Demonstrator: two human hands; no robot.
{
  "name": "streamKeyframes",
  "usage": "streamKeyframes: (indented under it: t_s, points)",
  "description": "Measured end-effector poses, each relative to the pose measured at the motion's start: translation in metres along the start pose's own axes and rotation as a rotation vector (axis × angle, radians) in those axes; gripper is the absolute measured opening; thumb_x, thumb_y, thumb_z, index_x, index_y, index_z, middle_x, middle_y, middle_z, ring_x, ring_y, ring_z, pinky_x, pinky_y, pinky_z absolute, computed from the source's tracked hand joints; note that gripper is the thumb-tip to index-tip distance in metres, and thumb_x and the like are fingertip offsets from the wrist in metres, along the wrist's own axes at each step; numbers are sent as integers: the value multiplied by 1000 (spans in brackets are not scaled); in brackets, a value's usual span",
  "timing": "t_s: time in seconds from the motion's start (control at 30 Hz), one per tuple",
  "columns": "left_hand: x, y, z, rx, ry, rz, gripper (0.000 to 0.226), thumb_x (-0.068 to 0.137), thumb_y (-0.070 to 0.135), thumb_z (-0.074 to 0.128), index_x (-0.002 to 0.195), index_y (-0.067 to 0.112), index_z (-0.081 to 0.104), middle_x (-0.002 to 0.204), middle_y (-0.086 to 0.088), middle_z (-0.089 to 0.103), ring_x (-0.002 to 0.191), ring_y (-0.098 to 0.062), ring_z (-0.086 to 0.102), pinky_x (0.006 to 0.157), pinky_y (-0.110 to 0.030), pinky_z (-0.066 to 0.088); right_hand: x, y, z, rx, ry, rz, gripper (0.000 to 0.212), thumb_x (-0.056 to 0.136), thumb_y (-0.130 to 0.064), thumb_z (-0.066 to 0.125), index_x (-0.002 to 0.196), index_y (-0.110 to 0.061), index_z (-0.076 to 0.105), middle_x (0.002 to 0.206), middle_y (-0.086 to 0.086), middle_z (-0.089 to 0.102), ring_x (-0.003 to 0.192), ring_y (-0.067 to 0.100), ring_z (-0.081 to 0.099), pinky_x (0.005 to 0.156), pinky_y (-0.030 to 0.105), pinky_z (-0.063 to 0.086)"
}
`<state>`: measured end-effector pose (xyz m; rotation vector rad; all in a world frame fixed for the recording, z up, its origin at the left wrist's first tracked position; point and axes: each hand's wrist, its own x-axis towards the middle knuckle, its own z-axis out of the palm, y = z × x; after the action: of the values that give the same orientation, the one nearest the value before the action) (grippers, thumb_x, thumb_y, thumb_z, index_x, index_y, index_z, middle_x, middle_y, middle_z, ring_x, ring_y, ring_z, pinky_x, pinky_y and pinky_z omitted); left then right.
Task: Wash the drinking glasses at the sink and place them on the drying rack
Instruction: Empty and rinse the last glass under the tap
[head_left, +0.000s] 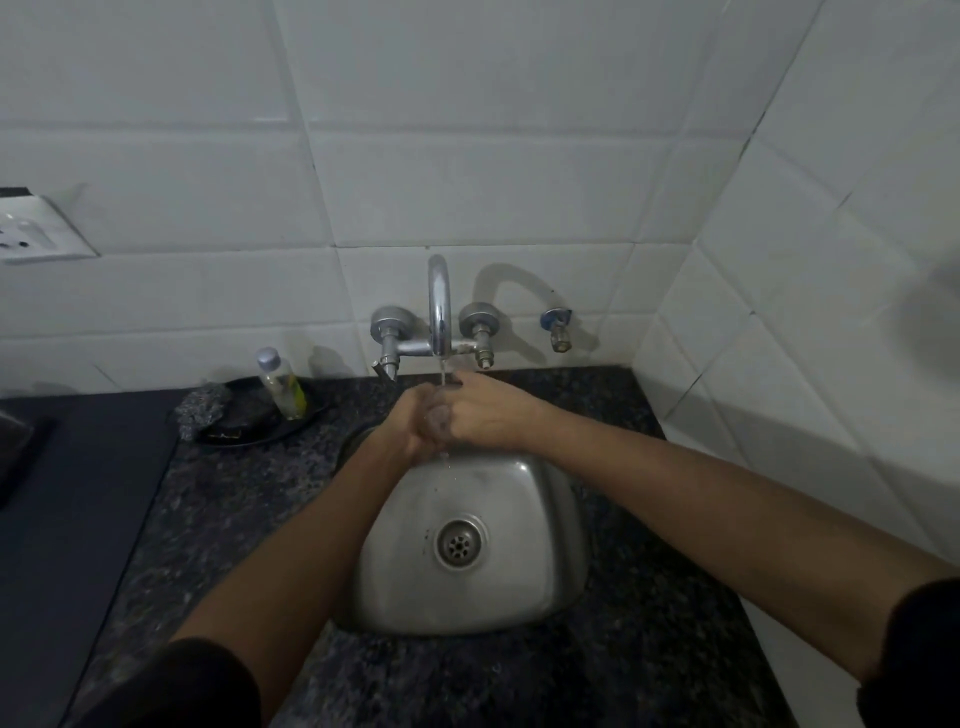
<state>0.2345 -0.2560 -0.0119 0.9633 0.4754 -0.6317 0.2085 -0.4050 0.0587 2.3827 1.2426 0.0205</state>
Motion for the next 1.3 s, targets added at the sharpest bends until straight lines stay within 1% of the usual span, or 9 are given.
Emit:
streamKeyframes:
  t_s: [0.13,0.27,0.37,0.53,0.73,0.8,0.93,1.1,1.3]
  points:
    - [-20,-4,17,-110,-19,133,31,84,18,41,71,5,66,63,-8,60,49,-17,59,39,-22,44,-1,-14,-12,222,-41,279,32,94,-33,72,113,-8,67,110,12,71,103,30,68,91,42,52]
    - [-12,-4,9,-89,-38,79,56,104,27,29,77,4,73,70,-12,67,65,-23,62,54,-26,50,1,-6,-13,114,42,118,10,90,-20,75,99,-16,75,100,3,74,99,24,69,97,45,53]
    - [-4,3,4,-16,-86,55,63,108,9,25,62,3,67,54,-4,58,48,-16,58,43,-21,46,7,-1,8,-47,83,9,12,80,-16,83,79,-26,77,87,-6,73,90,18,69,93,45,52]
    - [-11,-6,6,-180,-59,162,42,94,14,32,83,1,70,69,-9,64,62,-18,63,58,-28,50,10,-13,-11,328,5,321,34,94,-40,71,110,-10,70,113,12,71,103,30,68,85,40,53]
    - [-11,5,0,-38,-91,97,16,91,10,48,88,4,62,66,-6,57,54,-18,57,48,-25,42,13,-3,7,9,-49,48,11,83,-15,76,83,-26,77,87,-7,72,92,20,67,91,44,48]
    - [-14,6,6,-65,-80,187,20,87,9,45,87,1,63,74,-10,58,64,-20,59,58,-29,45,12,-10,1,101,-83,197,8,84,-17,77,91,-21,77,96,-1,72,96,23,66,94,46,51]
    - [-9,0,-2,-223,3,208,33,88,25,48,92,0,69,91,-18,67,87,-31,66,85,-42,51,13,-20,-5,287,-31,342,40,97,-36,66,124,-7,65,126,13,65,119,30,60,103,43,47]
    - [-16,10,4,-55,-105,63,54,109,15,27,83,-2,72,66,-11,66,53,-21,65,46,-24,53,-2,-2,-4,-78,115,-7,12,86,-15,74,95,-22,78,97,-4,74,102,21,68,107,50,44]
    - [-7,-7,3,-81,62,141,37,99,10,33,79,2,63,63,-11,58,49,-20,60,46,-23,49,9,-17,-11,279,-22,264,26,93,-36,70,109,-15,70,113,7,70,110,26,64,102,45,46]
